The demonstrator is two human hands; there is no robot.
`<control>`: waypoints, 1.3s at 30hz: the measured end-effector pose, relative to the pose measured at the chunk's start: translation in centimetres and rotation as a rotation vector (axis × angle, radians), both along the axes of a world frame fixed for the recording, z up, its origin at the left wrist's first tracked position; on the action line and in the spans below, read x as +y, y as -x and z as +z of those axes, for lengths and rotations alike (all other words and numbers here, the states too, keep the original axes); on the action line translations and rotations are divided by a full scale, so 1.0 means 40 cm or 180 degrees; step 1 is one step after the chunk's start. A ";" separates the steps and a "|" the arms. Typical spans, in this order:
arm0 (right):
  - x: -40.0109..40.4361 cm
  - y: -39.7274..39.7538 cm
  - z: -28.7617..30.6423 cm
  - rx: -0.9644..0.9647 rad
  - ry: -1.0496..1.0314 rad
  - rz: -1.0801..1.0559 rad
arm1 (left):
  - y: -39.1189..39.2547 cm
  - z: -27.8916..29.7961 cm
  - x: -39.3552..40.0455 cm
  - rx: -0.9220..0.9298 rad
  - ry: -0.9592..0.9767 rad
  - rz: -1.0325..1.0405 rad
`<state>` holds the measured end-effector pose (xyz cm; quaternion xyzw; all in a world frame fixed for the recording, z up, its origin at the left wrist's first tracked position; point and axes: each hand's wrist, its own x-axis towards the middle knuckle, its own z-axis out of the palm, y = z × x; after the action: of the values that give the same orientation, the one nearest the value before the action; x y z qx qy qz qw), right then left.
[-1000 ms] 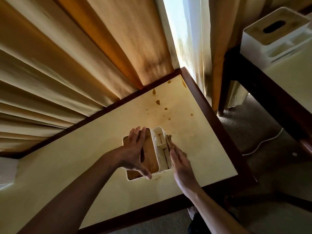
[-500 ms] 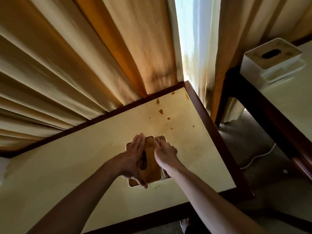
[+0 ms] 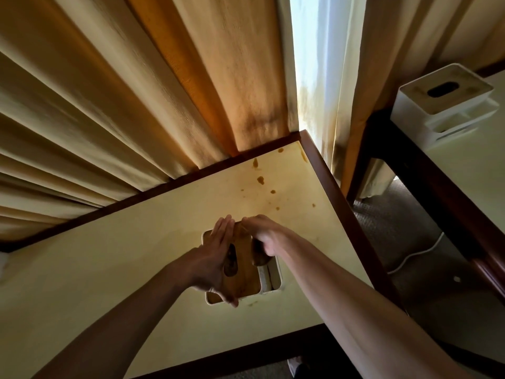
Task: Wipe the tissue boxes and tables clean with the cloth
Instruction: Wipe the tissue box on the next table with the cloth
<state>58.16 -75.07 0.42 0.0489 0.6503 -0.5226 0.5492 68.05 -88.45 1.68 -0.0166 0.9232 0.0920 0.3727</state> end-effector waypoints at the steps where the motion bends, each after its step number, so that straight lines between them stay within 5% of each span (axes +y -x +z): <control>1: 0.006 0.002 0.000 -0.0027 0.0064 -0.0042 | 0.000 -0.002 -0.001 -0.0013 0.0002 -0.0006; 3: 0.012 -0.009 0.004 0.0062 0.0160 -0.0049 | -0.001 0.000 -0.002 -0.0027 0.0007 -0.0007; 8: 0.041 -0.097 -0.004 0.1500 0.0352 -0.0412 | 0.001 -0.001 -0.001 -0.0014 0.0057 -0.0070; 15: 0.073 -0.197 -0.040 0.1691 0.0742 -0.0752 | -0.004 0.006 0.002 0.0026 0.0078 -0.0134; 23: 0.033 -0.092 -0.008 0.1426 -0.0134 -0.0083 | -0.010 0.011 -0.001 0.0063 -0.0048 -0.0017; 32: -0.015 -0.002 0.000 -0.0249 0.0012 -0.0209 | -0.011 -0.003 -0.001 0.0049 -0.0003 -0.0030; 36: -0.027 -0.012 -0.017 -0.0137 0.0006 -0.0343 | -0.007 -0.002 0.002 0.0037 0.0006 -0.0047; 39: -0.008 -0.057 -0.020 0.0585 0.0102 -0.0520 | -0.005 0.000 0.000 0.0045 -0.0014 -0.0094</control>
<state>60.43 -75.40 -0.36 0.0449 0.6833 -0.5783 0.4435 68.27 -88.45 1.67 -0.0016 0.9258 0.0887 0.3675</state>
